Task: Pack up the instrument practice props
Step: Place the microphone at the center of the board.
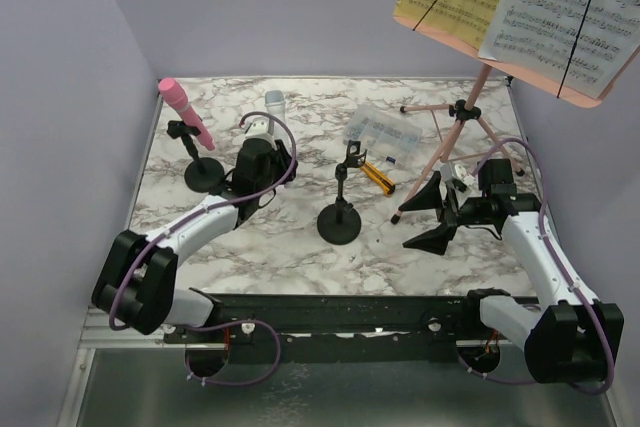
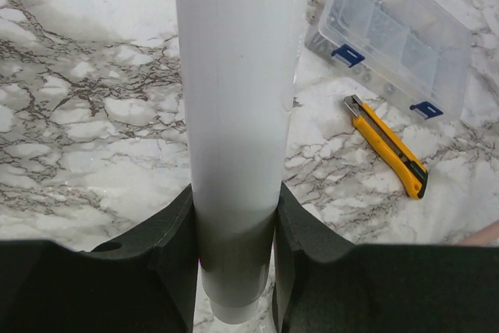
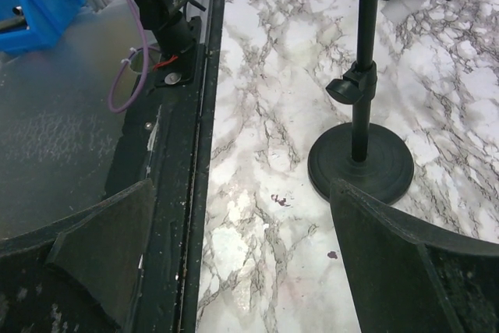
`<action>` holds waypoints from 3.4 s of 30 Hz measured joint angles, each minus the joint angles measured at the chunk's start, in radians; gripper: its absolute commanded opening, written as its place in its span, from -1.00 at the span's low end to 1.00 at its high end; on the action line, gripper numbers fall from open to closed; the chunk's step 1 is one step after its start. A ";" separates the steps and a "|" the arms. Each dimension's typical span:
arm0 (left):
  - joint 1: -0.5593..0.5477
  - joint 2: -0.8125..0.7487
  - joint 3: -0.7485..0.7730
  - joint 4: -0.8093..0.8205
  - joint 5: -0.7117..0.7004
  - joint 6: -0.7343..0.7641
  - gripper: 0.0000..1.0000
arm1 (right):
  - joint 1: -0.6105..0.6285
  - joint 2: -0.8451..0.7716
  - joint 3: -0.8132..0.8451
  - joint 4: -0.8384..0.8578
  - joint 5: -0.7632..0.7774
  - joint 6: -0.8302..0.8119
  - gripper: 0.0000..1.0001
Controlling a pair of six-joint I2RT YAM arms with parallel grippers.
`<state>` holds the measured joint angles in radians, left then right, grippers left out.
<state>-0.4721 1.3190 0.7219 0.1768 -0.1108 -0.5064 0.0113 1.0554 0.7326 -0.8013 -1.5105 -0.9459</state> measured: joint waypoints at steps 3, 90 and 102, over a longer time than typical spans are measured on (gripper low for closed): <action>0.015 0.077 0.056 -0.010 0.000 -0.019 -1.00 | 0.000 -0.005 -0.003 0.000 0.002 -0.006 0.98; 0.300 0.683 0.779 -0.563 -0.120 0.090 0.25 | -0.006 -0.022 -0.039 0.049 0.085 -0.031 0.99; 0.153 0.539 0.741 -0.569 -0.008 0.281 0.77 | -0.006 -0.022 -0.048 0.061 0.103 -0.020 0.99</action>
<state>-0.3191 1.8576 1.4631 -0.3920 -0.1192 -0.2253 0.0048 1.0336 0.6849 -0.7406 -1.4075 -0.9657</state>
